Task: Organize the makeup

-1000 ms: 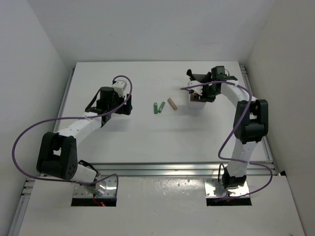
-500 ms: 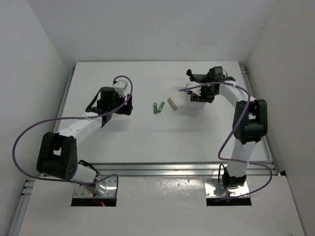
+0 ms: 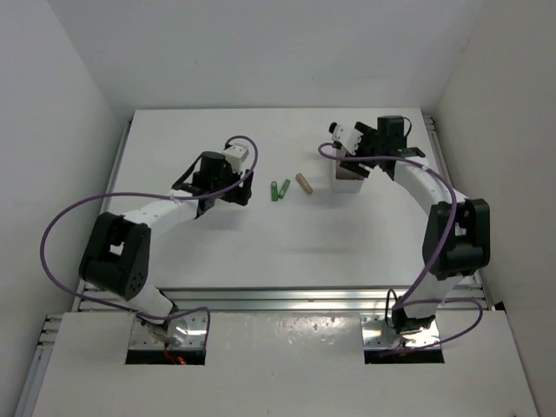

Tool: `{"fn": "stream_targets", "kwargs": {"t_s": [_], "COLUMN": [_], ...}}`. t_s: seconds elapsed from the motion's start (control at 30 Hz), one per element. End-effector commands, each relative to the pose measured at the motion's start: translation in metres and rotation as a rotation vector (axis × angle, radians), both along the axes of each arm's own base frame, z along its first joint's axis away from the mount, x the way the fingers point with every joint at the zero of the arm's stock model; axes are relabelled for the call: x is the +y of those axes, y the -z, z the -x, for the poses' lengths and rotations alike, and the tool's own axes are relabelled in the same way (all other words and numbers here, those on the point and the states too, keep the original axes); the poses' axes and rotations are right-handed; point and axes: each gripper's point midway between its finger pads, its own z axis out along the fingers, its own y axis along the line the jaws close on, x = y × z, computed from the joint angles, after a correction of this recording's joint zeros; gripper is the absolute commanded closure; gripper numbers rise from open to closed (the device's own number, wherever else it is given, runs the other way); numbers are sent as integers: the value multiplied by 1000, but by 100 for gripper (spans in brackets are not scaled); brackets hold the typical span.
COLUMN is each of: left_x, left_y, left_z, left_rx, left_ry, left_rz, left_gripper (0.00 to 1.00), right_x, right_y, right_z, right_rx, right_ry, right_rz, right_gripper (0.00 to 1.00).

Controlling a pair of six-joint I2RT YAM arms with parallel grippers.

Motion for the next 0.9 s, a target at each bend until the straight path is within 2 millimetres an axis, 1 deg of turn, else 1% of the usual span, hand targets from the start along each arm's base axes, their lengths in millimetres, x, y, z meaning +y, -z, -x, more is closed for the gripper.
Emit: {"fn": "stream_targets", "kwargs": {"t_s": [0.0, 0.03, 0.07, 0.1, 0.13, 0.17, 0.2, 0.23, 0.27, 0.3, 0.33, 0.37, 0.4, 0.43, 0.47, 0.5, 0.53, 0.57, 0.6, 0.63, 0.67, 0.7, 0.73, 0.77, 0.8, 0.83, 0.87], "left_x": [-31, -43, -48, -58, -60, -68, -68, -80, -81, -87, -94, -97, -99, -97, -96, -99, -98, -98, -101, -102, -99, -99, -102, -104, -108, -108, -113], "left_y": [-12, -18, -15, -13, -9, -6, 14, 5, 8, 14, 28, 20, 26, 32, 36, 41, 44, 51, 53, 57, 59, 64, 70, 66, 72, 75, 75], "left_z": [-22, -28, -32, -42, -46, -49, -53, -63, -69, -70, -72, -84, -84, -91, -93, -91, -91, -90, -87, -85, -84, -84, -81, -84, -81, -81, -78], "left_rx": [-46, -50, -44, -31, -13, 1, 60, 48, 61, 82, 111, 87, 106, 115, 124, 137, 148, 163, 167, 167, 175, 183, 189, 180, 193, 202, 202], "left_ry": [49, 49, 44, 32, 24, 26, -8, -3, -19, -12, -18, -39, -52, -95, -116, -124, -139, -148, -146, -152, -171, -172, -168, -168, -165, -166, -155], "left_rz": [21, 47, 48, 64, 69, 77, 71, 89, 87, 77, 67, 80, 67, 62, 57, 50, 44, 46, 34, 18, 13, 7, -4, 1, 0, -6, -7], "left_gripper": [21, 21, 21, 21, 21, 20, 20, 20, 20, 20, 22, 22, 24, 26, 27, 29, 29, 31, 31, 31, 31, 32, 32, 32, 32, 33, 33], "right_x": [4, 10, 6, 6, 8, 4, 7, 8, 7, 6, 8, 10, 9, 10, 9, 6, -5, 4, 4, 1, 1, 1, 1, -1, -1, -1, -4], "right_y": [-64, -83, -63, -81, -71, -70, -68, -56, -45, -39, -35, -27, -26, -25, -21, -24, -25, -22, -25, -24, -22, -23, -24, -23, -24, -25, -26], "right_z": [-8, -15, -5, -1, 4, 9, 13, 19, 25, 30, 33, 39, 41, 44, 47, 48, 48, 52, 53, 53, 55, 56, 56, 57, 57, 57, 59], "right_rx": [-186, -231, -191, -204, -179, -185, -165, -139, -115, -103, -93, -78, -83, -78, -71, -82, -96, -86, -93, -99, -93, -93, -93, -87, -87, -85, -82], "right_ry": [173, 264, 319, 388, 411, 450, 489, 537, 561, 594, 596, 599, 603, 601, 603, 610, 625, 599, 597, 587, 587, 586, 578, 581, 582, 578, 590], "right_rz": [-219, -384, -414, -529, -551, -568, -612, -632, -632, -637, -632, -621, -614, -609, -600, -600, -584, -571, -569, -546, -543, -544, -544, -543, -546, -551, -555], "right_gripper": [19, 17, 17, 17, 17, 17, 17, 17, 17, 19, 20, 20, 20, 20, 20, 20, 20, 20, 20, 20, 20, 20, 20, 20, 20, 20, 20]}}
